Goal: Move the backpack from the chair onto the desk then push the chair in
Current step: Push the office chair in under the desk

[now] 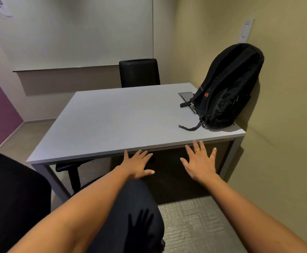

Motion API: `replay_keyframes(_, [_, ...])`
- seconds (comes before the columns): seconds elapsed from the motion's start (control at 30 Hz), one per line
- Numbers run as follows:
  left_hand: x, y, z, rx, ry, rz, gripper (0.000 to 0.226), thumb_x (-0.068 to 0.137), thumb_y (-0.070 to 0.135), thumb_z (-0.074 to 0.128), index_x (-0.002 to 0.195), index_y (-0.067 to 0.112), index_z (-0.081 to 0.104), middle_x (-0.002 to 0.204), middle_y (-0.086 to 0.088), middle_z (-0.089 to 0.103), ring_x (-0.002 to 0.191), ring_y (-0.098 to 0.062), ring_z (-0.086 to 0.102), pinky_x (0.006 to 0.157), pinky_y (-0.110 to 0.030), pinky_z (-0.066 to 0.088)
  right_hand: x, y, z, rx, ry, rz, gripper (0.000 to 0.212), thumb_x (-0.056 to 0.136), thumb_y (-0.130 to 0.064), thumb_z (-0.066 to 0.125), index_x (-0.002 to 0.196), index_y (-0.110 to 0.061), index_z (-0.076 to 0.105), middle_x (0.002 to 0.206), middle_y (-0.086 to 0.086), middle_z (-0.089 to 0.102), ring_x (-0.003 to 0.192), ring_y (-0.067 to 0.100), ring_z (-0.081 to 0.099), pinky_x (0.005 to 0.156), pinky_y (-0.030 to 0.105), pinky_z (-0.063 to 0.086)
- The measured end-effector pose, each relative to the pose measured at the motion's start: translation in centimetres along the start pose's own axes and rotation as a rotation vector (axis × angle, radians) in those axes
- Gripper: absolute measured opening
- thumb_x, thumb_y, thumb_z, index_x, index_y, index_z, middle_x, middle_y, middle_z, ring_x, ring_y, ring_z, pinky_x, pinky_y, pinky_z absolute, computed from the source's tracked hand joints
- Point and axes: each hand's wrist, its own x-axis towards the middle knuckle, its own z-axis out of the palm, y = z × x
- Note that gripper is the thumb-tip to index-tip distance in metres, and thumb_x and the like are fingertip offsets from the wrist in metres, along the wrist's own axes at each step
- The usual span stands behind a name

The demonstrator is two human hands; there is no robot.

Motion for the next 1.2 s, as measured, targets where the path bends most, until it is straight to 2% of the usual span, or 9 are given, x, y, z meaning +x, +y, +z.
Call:
replay_keyframes(0.27, [-8.7, -9.0, 1.6, 0.235, -0.148, 0.091, 0.074, 0.089, 0.057, 0.035, 0.145, 0.024, 0.001, 0.157, -0.004, -0.001, 0.143, -0.023, -0.006, 0.109, -0.065, -0.006, -7.2, -11.2, 1.5, 0.097, -0.079, 0.157, 0.059, 0.094, -0.052, 0.027, 0.144, -0.024, 0.016, 0.156, 0.008, 0.006, 0.141, 0.028, -0.005, 0.107, 0.062, 0.002])
replay_keyframes(0.5, [-13.5, -14.3, 0.9, 0.266, -0.098, 0.124, 0.073, 0.089, 0.058, 0.034, 0.145, 0.024, 0.001, 0.157, -0.003, 0.000, 0.143, -0.023, -0.004, 0.110, -0.063, -0.005, -12.1, -19.5, 1.0, 0.056, -0.089, 0.123, 0.060, 0.094, -0.053, 0.026, 0.145, -0.024, 0.013, 0.156, 0.007, 0.003, 0.141, 0.027, -0.007, 0.108, 0.061, 0.000])
replay_keyframes(0.83, [-23.8, -20.4, -0.8, 0.296, -0.018, 0.190, 0.072, 0.089, 0.057, 0.036, 0.145, 0.024, 0.005, 0.157, -0.003, 0.005, 0.143, -0.023, 0.002, 0.111, -0.061, 0.001, -18.9, -31.2, -1.0, 0.117, -0.038, 0.191, 0.060, 0.093, -0.054, 0.026, 0.144, -0.024, 0.015, 0.156, 0.007, 0.005, 0.141, 0.026, -0.006, 0.108, 0.061, 0.002])
replay_keyframes(1.03, [-28.7, -25.9, -1.2, 0.227, -0.010, 0.150, 0.073, 0.089, 0.058, 0.036, 0.145, 0.024, 0.004, 0.157, -0.004, 0.005, 0.143, -0.023, 0.003, 0.111, -0.062, 0.004, -20.2, -39.3, -2.7, 0.143, 0.000, 0.182, 0.060, 0.093, -0.055, 0.028, 0.144, -0.025, 0.017, 0.156, 0.006, 0.006, 0.141, 0.026, -0.006, 0.108, 0.062, 0.002])
replay_keyframes(1.2, [-29.9, -31.1, -3.5, 0.268, 0.040, 0.240, 0.076, 0.087, 0.061, 0.036, 0.145, 0.027, 0.001, 0.157, -0.003, 0.007, 0.143, -0.024, 0.009, 0.111, -0.056, 0.012, -20.0, -46.2, -4.7, 0.193, 0.039, 0.170, 0.060, 0.092, -0.056, 0.028, 0.143, -0.025, 0.019, 0.156, 0.005, 0.008, 0.142, 0.024, -0.005, 0.108, 0.061, 0.002])
